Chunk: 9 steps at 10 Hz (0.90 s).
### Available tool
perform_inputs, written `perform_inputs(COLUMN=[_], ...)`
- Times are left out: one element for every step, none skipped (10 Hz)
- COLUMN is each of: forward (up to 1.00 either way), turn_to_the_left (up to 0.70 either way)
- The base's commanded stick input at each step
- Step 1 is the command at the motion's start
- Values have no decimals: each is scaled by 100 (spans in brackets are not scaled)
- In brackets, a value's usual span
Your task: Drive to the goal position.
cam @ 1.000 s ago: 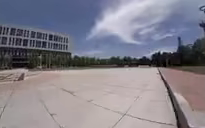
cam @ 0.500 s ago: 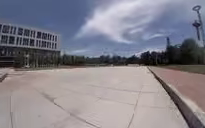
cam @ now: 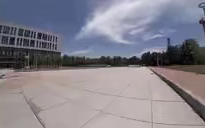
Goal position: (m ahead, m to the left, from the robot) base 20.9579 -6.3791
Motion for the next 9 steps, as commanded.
perform_inputs(forward=[100, 100, 100, 100, 100, 100, 100, 100, 100], turn_to_the_left=[0, 0, 0, 0, 0, 0, 0, 0, 0])
